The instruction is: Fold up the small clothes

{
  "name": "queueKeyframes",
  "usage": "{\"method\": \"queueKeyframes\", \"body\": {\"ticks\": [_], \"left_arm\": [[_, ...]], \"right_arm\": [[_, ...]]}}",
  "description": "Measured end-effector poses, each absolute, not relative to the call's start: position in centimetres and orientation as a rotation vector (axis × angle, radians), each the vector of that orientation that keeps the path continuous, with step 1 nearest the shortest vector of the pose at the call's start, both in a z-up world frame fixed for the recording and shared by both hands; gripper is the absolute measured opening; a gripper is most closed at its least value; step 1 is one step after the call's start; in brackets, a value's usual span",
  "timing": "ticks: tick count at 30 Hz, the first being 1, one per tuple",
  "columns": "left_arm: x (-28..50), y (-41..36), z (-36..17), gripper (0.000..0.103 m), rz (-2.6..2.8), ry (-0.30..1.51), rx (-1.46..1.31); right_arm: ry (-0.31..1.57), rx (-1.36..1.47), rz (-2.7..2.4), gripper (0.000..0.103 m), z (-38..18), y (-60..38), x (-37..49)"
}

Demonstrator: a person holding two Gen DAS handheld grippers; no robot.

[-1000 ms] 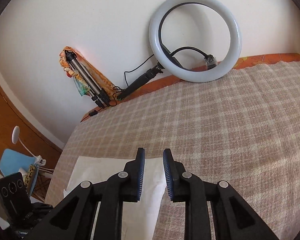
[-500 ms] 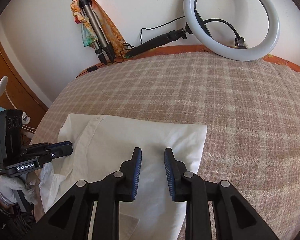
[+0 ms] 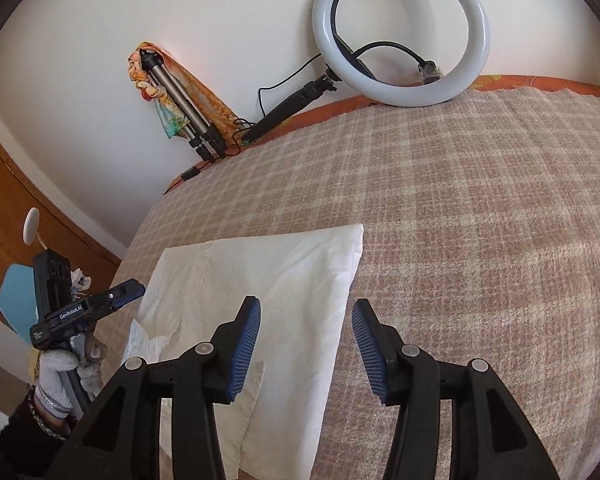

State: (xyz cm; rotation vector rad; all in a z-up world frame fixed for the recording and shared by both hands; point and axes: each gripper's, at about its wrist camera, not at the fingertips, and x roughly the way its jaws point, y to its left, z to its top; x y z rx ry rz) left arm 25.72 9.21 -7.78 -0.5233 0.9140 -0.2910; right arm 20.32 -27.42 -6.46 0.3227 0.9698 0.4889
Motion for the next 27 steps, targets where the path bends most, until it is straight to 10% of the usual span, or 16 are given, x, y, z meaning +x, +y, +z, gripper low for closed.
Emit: {"method": "queueKeyframes", "body": {"ticks": [13, 27], "left_arm": [[25.3, 10.3, -11.6, 0.047, -0.387, 1.007, -0.852], [26.3, 8.4, -11.5, 0.028, -0.419, 1.005, -0.798]], "right_arm": [[1.088, 0.633, 0.583, 0.060, -10.8, -29.9, 19.7], [1.115, 0.622, 0.625, 0.028, -12.2, -26.5, 20.1]]}}
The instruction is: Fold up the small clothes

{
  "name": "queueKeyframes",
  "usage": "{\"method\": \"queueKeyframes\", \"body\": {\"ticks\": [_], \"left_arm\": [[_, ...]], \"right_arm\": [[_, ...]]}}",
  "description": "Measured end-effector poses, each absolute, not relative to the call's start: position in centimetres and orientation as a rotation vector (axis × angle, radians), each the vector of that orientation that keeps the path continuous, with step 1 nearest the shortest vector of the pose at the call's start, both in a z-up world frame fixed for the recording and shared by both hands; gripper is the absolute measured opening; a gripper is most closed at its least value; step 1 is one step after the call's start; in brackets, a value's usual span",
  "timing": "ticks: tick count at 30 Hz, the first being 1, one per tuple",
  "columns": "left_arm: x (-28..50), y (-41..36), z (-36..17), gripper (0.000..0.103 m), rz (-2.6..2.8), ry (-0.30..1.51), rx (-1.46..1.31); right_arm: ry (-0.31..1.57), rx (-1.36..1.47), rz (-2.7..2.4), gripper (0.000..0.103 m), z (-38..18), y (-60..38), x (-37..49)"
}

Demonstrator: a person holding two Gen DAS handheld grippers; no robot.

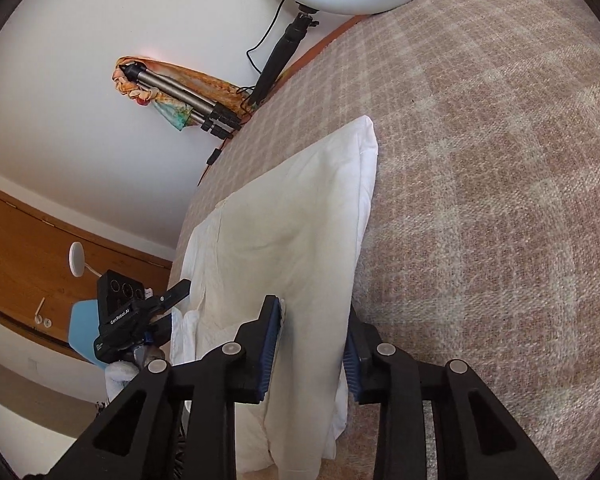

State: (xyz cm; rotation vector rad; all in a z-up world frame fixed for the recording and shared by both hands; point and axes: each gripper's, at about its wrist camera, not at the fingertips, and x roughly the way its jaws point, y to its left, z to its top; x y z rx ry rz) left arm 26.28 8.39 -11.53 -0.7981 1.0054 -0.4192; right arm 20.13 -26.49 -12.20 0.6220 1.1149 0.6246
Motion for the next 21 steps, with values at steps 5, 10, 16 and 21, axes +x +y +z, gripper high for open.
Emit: {"method": "queueKeyframes", "body": {"ticks": [5, 10, 16, 21], "left_arm": [[26.1, 7.5, -10.7, 0.018, -0.409, 0.989, -0.711], [25.4, 6.0, -8.8, 0.013, -0.399, 0.938, -0.557], [24.5, 5.0, -6.9, 0.012, -0.411, 0.884, -0.480], [23.9, 3.7, -5.3, 0.011, -0.441, 0.850, -0.454]], "right_arm": [[1.099, 0.534, 0.598, 0.020, -11.2, -25.8, 19.8], [1.053, 0.388, 0.556, 0.015, -9.3, -24.4, 18.9], [0.949, 0.167, 0.528, 0.013, -5.8, -22.1, 16.9], [0.878, 0.062, 0.518, 0.012, -3.6, -21.2, 15.5]]}}
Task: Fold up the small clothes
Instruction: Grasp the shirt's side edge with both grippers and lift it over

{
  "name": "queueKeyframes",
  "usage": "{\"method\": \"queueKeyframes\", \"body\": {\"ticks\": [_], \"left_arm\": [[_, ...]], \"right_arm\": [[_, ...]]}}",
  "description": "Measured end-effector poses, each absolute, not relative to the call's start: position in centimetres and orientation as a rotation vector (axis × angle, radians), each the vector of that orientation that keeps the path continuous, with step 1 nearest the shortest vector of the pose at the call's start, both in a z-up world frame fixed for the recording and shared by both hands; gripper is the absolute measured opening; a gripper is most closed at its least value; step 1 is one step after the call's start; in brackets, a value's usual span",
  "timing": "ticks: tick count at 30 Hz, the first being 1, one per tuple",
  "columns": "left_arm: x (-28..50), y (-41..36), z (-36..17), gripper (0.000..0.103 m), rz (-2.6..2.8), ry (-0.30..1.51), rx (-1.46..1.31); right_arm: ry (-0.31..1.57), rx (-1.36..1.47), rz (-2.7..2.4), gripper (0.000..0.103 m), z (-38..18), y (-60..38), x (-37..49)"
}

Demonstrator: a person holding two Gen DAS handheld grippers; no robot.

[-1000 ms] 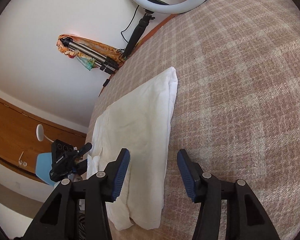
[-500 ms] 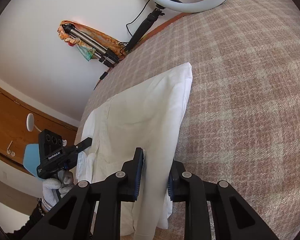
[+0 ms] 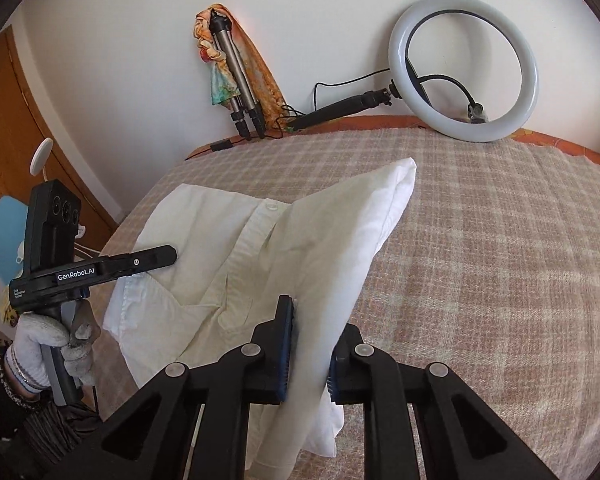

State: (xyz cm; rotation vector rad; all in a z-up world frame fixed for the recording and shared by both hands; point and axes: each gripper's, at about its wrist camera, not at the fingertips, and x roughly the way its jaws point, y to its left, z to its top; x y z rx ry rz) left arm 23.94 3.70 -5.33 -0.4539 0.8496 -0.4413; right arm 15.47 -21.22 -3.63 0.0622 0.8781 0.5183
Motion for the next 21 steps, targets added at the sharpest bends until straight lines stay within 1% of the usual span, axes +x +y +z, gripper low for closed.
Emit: {"method": "queueKeyframes", "body": {"ticks": [12, 21], "left_arm": [[23.3, -2.4, -0.5, 0.011, -0.527, 0.731, -0.297], [24.1, -7.2, 1.5, 0.011, -0.602, 0.678, -0.233]], "right_arm": [[0.799, 0.044, 0.454, 0.011, 0.0, -24.2, 14.8], [0.747, -0.021, 0.411, 0.011, 2.7, -26.3, 14.5]]}}
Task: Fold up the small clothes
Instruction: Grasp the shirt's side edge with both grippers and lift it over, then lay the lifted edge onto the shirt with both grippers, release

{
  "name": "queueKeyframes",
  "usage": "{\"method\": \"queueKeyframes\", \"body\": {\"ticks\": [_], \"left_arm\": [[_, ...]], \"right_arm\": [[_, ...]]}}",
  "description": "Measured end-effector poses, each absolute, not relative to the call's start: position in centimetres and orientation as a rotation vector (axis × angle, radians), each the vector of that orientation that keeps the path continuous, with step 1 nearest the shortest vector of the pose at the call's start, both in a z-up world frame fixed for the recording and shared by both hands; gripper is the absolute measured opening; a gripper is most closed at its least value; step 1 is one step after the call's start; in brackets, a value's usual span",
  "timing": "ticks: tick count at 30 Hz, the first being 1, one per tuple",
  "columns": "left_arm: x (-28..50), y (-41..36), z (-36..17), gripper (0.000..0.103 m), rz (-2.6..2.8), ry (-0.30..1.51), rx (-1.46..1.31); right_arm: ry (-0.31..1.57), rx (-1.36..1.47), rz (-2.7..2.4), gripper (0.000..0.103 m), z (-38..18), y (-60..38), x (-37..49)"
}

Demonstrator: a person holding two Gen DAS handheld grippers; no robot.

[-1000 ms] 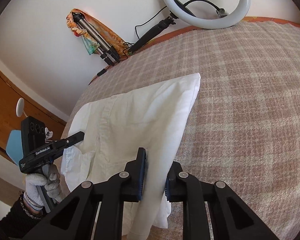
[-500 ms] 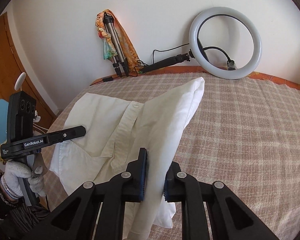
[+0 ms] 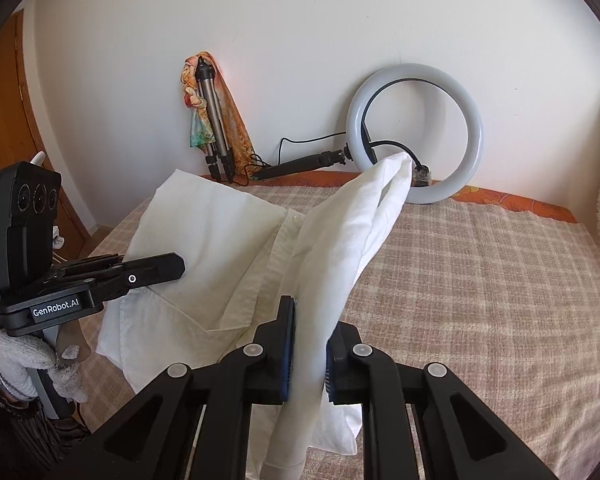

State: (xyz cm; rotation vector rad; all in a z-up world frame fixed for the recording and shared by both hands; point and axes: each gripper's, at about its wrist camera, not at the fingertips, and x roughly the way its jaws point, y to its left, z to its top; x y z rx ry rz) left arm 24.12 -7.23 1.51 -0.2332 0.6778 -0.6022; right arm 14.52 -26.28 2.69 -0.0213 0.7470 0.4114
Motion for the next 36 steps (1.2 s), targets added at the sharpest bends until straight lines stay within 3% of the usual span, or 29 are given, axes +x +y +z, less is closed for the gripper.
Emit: {"method": "queueKeyframes", "body": {"ticks": [20, 36], "left_arm": [[33.7, -19.6, 0.6, 0.011, -0.712, 0.706, -0.273], [42.3, -26.0, -2.2, 0.011, -0.704, 0.740, -0.235]], "right_arm": [[0.733, -0.082, 0.205, 0.011, 4.1, -37.7, 21.6], [0.739, -0.064, 0.095, 0.010, 1.7, -45.2, 31.7]]}}
